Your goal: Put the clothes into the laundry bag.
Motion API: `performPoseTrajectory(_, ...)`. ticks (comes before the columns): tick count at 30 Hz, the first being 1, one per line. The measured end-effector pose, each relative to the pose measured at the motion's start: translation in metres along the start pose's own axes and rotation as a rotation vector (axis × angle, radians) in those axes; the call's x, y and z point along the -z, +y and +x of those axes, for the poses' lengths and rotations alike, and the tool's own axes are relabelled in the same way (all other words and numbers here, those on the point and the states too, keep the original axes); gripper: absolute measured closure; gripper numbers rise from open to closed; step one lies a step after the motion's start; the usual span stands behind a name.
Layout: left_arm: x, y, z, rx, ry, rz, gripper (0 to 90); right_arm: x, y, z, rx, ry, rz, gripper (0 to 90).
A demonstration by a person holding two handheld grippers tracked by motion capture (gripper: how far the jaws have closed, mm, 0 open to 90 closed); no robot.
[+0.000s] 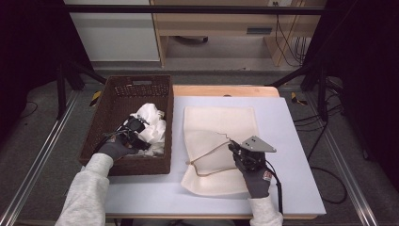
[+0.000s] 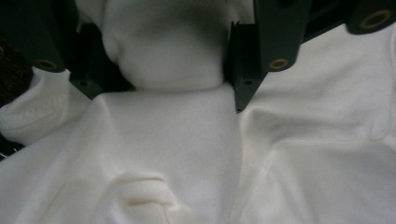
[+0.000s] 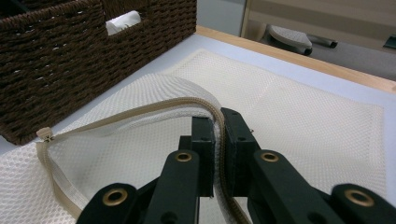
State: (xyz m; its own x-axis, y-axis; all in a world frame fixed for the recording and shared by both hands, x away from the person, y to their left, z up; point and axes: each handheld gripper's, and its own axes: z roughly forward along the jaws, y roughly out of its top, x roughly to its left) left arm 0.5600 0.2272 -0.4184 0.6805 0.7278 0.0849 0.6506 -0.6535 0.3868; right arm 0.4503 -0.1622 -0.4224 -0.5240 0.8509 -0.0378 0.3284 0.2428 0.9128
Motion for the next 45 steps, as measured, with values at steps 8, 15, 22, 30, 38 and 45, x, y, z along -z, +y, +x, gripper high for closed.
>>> performPoseTrajectory(8,0.007,-0.003,-0.003,-0.010,0.034,-0.062,56.0,0.003,0.000,-0.004,-0.012,-0.004,-0.003,84.8)
performPoseTrajectory(15,0.020,-0.008,-0.001,0.027,0.079,-0.200,63.4,0.004,-0.001,-0.006,-0.018,-0.006,-0.008,84.9)
performPoseTrajectory(22,0.039,-0.017,0.006,0.102,0.130,-0.381,65.9,0.006,-0.001,-0.008,-0.022,-0.008,-0.013,85.0)
performPoseTrajectory(30,0.059,-0.031,0.009,0.192,0.180,-0.620,66.1,0.006,0.000,-0.008,-0.023,-0.008,-0.016,85.0)
performPoseTrajectory(38,0.079,-0.041,0.013,0.265,0.206,-0.804,66.2,0.008,0.000,-0.010,-0.029,-0.008,-0.021,85.3)
performPoseTrajectory(45,0.108,-0.042,0.013,0.285,0.238,-0.919,66.3,0.008,0.001,-0.010,-0.031,-0.004,-0.019,86.2)
